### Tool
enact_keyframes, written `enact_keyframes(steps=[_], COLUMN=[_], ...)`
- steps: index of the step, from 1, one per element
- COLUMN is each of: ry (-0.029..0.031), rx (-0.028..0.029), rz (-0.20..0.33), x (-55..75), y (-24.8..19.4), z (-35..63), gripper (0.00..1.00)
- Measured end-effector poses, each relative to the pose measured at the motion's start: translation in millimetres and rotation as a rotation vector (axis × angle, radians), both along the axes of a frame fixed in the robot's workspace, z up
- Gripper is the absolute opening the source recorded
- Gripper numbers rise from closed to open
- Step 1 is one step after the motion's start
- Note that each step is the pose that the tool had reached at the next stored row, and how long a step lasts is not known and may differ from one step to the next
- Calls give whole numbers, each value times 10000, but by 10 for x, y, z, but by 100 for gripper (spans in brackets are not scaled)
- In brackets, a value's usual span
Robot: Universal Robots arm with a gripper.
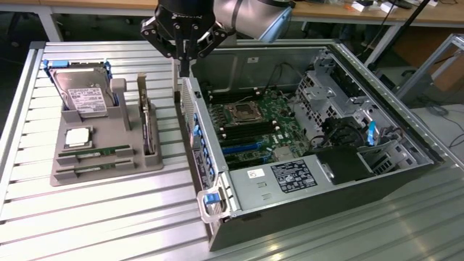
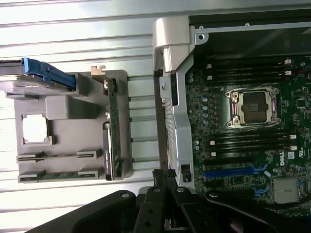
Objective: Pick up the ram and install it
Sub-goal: 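Reach for the ram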
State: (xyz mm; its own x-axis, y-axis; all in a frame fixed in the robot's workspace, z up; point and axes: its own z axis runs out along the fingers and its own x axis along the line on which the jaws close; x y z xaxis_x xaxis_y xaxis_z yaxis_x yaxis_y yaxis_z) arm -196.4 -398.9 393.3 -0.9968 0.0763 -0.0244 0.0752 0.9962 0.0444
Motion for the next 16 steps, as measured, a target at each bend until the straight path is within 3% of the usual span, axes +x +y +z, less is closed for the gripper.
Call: enact_keyframes(steps=[16], ry=[0], rx=[0], rz=[1], x=[-100], y=[0], z=[0], gripper=[10])
